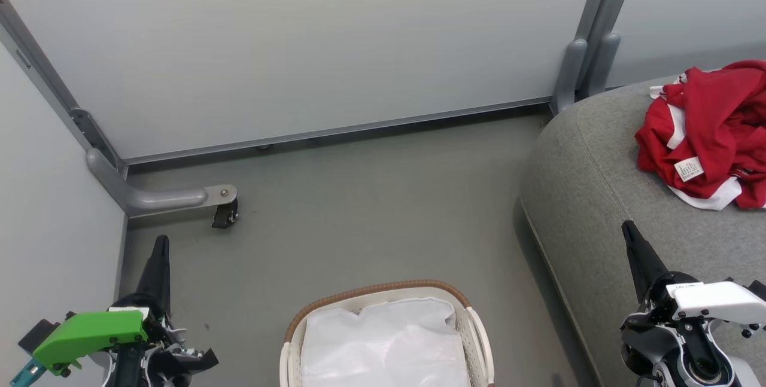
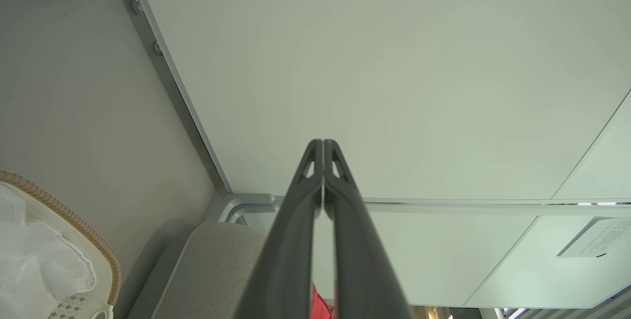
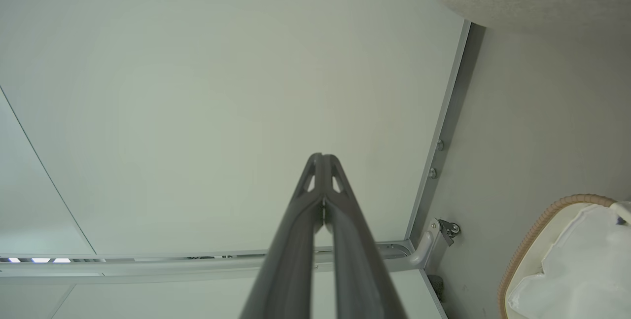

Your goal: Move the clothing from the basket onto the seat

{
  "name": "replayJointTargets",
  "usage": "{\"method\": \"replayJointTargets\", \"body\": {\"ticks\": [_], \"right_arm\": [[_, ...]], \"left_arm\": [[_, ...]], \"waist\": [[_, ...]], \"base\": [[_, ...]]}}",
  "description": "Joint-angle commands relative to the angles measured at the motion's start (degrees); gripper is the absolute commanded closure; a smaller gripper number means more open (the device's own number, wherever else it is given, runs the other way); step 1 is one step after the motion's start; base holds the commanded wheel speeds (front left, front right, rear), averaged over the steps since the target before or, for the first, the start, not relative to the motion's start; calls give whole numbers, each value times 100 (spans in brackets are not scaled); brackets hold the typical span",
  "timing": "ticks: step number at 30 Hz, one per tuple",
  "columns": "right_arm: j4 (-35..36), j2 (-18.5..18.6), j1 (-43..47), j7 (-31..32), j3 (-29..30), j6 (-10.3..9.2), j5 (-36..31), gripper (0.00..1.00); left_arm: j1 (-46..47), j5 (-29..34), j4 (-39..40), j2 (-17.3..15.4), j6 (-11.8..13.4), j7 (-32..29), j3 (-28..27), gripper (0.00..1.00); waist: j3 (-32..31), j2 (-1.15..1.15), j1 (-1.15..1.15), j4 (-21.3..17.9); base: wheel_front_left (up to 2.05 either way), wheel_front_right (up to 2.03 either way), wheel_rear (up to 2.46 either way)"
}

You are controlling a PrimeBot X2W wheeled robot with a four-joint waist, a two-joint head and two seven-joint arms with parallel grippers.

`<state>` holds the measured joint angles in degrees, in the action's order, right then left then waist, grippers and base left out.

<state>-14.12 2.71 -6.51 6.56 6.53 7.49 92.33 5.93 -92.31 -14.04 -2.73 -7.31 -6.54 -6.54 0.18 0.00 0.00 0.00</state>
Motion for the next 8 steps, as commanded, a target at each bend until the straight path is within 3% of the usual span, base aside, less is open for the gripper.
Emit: {"method": "replayJointTargets", "body": {"ticks": [1,8], "right_arm": [[24,32,59,15,9,0,18,100],[24,32,59,14,9,0,18,100]], "left_arm": [[58,-20,8,-27,-34,-18,-11,100],[58,-20,8,-27,-34,-17,-11,100]], "waist": [[0,0,0,0],[0,0,0,0]], "base": [[0,0,0],[0,0,0]]}}
